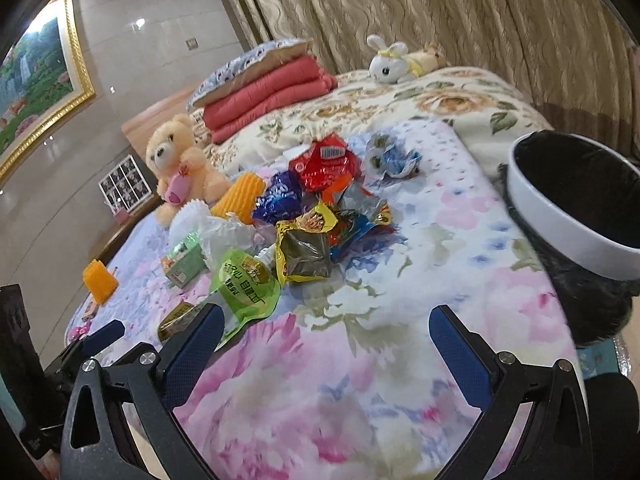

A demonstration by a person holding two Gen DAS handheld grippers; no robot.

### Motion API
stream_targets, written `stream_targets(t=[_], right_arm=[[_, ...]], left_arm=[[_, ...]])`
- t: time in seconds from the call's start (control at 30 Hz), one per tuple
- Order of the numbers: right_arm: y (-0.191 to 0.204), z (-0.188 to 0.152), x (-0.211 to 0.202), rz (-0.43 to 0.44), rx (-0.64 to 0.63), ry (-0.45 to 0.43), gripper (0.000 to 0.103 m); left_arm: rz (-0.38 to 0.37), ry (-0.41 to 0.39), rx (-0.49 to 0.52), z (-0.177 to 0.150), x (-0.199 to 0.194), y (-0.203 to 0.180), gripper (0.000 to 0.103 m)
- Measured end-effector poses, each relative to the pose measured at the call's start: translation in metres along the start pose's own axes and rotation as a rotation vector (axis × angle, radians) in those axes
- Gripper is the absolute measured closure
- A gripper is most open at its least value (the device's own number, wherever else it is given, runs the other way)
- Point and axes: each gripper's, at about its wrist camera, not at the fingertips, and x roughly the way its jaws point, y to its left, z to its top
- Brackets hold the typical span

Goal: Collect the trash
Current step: 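Grasp the green juice pouch with the left tool while the right tool grasps the yellow snack bag, then carry both items over the bin and open both tools to drop them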

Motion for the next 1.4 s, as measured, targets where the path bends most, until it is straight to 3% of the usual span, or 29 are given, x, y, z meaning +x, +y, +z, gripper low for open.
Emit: stream_targets(t=[0.17,0.3,0.5,0.6,0.67,0.7,0.73,0.97,1.4], right_arm=[[0.002,0.013,0.028,0.01,0.011,0.059,0.016],[0.005,0.019,0.044,0.018,0.008,0.091,0.018],[0.008,0.028,0.065,0.032,0.009,0.152,0.023],[0.008,0.03,0.072,0.041,0.015,0.167,0.039],[0.007,0.03,0.073,0.053,0.02,0.171,0.062],[0.006,0.029,0.074,0.064,0.025,0.177,0.069],[0.006,0.028,0.074,0.075,0.03,0.18,0.074],[0.001,0.018,0.053,0.112,0.031,0.159,0.081],[-0.046,0.008,-0.008,0.061,0.093,0.076,0.084]], left_arm=[[-0.018,0.039,-0.007,0.004,0.015,0.005,0.005],[-0.052,0.069,-0.022,0.007,0.025,0.008,0.007],[-0.087,0.126,-0.021,0.008,0.039,0.006,0.018],[-0.105,0.149,-0.016,0.007,0.045,0.004,0.037],[-0.099,0.147,-0.002,0.006,0.046,0.001,0.05],[-0.103,0.145,0.007,0.005,0.046,-0.001,0.061],[-0.106,0.145,0.01,0.005,0.046,-0.002,0.062],[-0.115,0.109,0.02,0.002,0.035,-0.01,0.065],[-0.189,0.059,0.077,0.014,0.023,-0.051,0.065]])
